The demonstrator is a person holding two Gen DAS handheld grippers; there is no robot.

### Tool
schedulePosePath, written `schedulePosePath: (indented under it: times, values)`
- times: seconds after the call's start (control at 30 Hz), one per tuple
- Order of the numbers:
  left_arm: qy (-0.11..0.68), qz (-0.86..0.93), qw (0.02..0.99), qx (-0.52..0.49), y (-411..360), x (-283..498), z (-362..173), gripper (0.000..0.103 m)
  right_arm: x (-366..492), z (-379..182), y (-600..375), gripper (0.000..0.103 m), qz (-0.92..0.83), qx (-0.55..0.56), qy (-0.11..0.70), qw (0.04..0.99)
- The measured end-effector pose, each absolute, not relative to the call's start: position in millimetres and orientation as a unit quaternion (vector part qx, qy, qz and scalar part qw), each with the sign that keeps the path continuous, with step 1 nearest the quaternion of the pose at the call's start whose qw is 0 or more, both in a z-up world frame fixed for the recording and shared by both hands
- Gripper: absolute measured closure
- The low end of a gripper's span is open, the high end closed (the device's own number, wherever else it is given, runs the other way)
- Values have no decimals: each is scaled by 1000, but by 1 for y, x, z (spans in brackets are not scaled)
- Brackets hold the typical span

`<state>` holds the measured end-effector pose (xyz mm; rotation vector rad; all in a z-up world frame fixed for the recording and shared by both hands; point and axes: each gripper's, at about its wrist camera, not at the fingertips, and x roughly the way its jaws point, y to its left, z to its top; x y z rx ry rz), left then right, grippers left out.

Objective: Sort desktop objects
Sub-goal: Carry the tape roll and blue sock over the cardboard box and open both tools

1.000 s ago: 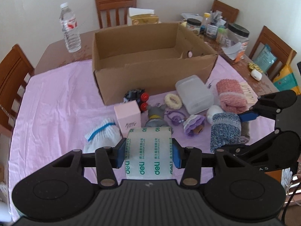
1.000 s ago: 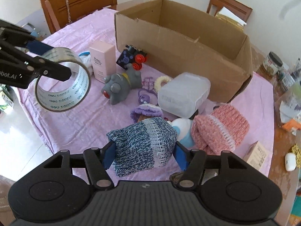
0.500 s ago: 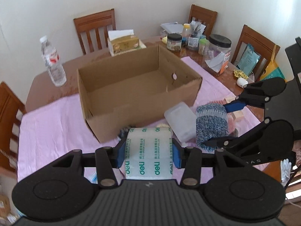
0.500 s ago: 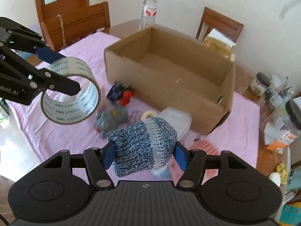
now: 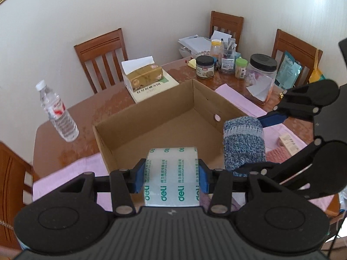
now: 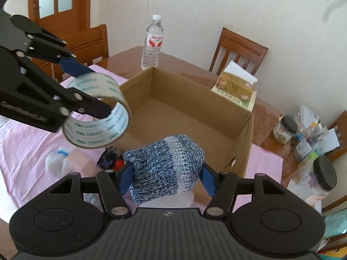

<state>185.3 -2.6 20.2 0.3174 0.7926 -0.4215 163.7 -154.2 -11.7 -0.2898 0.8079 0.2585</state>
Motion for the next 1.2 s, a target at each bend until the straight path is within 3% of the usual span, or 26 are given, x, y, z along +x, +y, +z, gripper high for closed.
schedulePosePath:
  times: [0.47,0.53,0.7,0.77,0.83,1.2]
  values:
    - [406,-231,868,167,8,255,-13,56,213,-18,-142,35,97,-126,413,897]
    - [401,-232,869,174,10,259,-18,49,216,-20,-140,35,94,-126,417,895]
    - [400,-204,876,173,23,272,-22,46,222,-20,-138,35,88,-128,420,894]
    - [401,-205,877,169,29,271,-21,40,224,-20,-137,35,86,-130,421,894]
    - [395,-205,879,170,32,267,-20,28,227,-21,-138,35,84,-131,422,893]
    - [390,-211,883,156,48,251,-14,24,248,-17,-140,35,62,-148,420,893]
